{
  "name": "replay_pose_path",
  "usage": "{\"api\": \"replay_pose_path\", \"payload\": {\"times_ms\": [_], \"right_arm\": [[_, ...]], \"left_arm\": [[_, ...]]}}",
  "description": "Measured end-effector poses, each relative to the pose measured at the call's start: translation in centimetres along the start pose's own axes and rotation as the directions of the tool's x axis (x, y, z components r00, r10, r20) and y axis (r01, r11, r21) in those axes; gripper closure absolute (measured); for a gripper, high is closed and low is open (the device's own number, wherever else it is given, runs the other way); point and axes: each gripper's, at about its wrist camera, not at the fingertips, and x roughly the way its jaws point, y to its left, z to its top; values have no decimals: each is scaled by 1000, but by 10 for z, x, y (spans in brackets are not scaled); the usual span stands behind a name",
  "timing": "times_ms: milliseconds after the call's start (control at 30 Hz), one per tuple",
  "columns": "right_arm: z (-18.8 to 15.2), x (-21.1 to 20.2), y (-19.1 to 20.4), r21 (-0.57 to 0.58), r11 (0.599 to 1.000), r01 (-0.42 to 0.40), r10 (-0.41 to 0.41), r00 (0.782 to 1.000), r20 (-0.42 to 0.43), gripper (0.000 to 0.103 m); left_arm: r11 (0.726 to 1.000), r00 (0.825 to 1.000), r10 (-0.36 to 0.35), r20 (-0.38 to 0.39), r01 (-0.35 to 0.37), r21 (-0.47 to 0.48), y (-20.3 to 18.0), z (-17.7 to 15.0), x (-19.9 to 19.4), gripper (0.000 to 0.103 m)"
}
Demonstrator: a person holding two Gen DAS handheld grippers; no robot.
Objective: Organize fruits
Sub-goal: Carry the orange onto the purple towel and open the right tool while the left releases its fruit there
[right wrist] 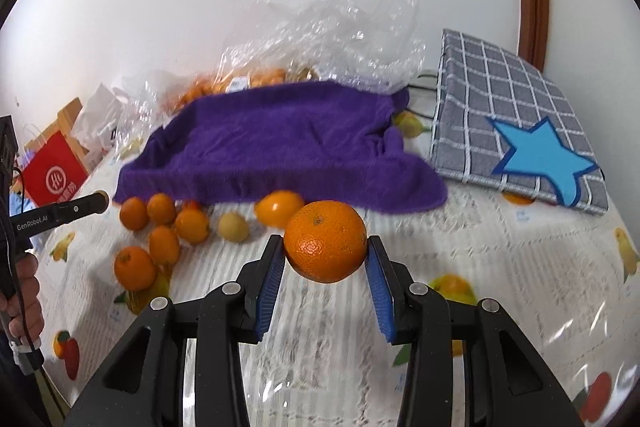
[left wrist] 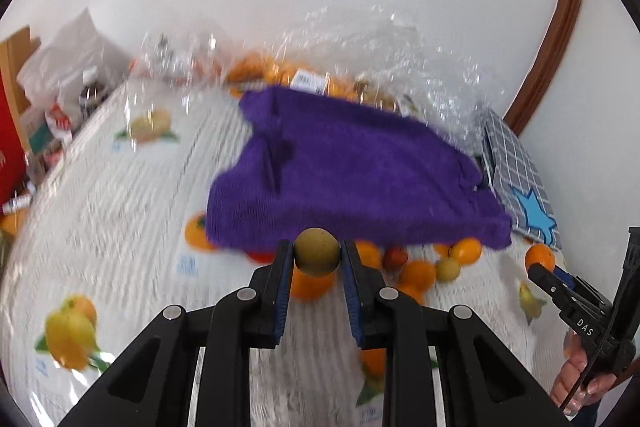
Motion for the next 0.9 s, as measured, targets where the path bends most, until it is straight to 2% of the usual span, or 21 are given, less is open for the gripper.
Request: {"api": "replay_pose_path", "payload": {"times_ms": [400,700,900], "right_arm": [[59,16,-15,-10,999,30,-30,998,62,62],[96,59,-12,-36,999,24,-22,998,51,62],[112,98,-7,-52,999,-3,3,1000,-1,62]], "left_arm": [[997,995,76,70,-75,-18,17,49,7,80],[998,998,64,17,-64,-8,-5,81,58,80],[999,998,53,-33,-52,16,-25,92,97,80]]}}
